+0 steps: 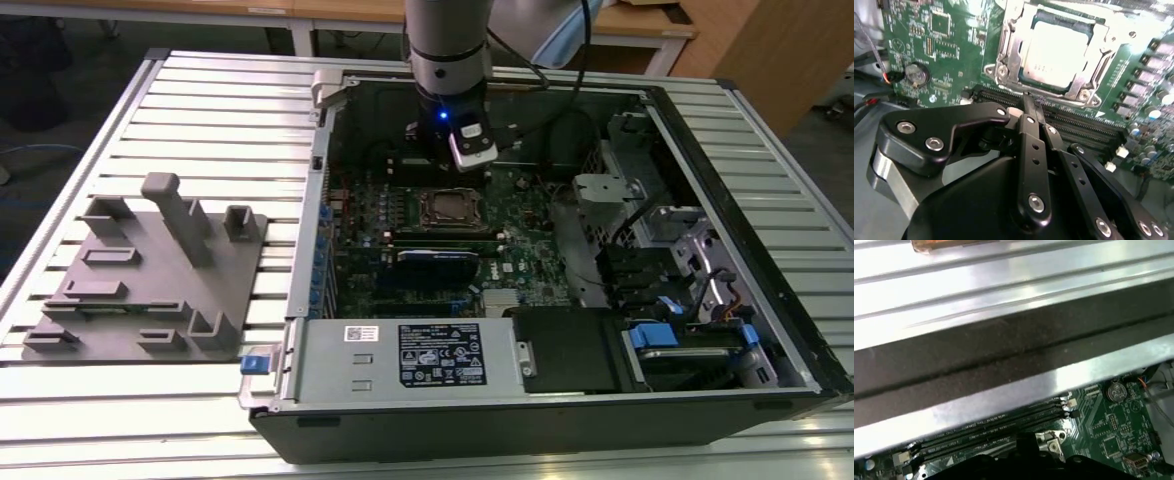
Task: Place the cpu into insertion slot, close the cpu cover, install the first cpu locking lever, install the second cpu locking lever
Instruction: 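Install the first cpu locking lever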
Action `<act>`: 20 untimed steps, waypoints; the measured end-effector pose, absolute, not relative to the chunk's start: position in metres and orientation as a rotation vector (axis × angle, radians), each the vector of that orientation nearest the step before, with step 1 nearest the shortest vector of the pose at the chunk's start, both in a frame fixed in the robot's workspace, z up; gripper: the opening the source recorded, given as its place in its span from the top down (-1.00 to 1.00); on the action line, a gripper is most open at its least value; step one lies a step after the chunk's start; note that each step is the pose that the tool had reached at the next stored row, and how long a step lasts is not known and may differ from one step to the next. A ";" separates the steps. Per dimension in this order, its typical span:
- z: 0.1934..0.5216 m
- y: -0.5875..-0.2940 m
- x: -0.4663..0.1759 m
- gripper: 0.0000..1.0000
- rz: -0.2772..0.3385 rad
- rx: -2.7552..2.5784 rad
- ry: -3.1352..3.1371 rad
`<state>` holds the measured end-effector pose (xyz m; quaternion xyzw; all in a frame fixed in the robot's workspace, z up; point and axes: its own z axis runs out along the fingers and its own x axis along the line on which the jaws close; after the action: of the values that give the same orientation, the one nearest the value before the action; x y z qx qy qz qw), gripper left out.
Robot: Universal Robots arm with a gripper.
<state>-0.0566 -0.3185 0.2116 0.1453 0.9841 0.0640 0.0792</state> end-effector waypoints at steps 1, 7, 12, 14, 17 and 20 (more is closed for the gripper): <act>0.212 -0.318 -0.057 0.80 0.166 0.433 2.944; 0.212 -0.318 -0.055 0.80 0.008 0.420 2.949; 0.212 -0.318 -0.055 0.80 0.006 0.420 2.949; 0.211 -0.318 -0.055 0.80 0.004 0.421 2.959; 0.211 -0.318 -0.054 0.80 -0.007 0.428 3.010; 0.211 -0.318 -0.054 0.80 -0.011 0.430 3.026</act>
<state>-0.0540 -0.3176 0.2111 0.1404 0.9892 -0.0037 0.0426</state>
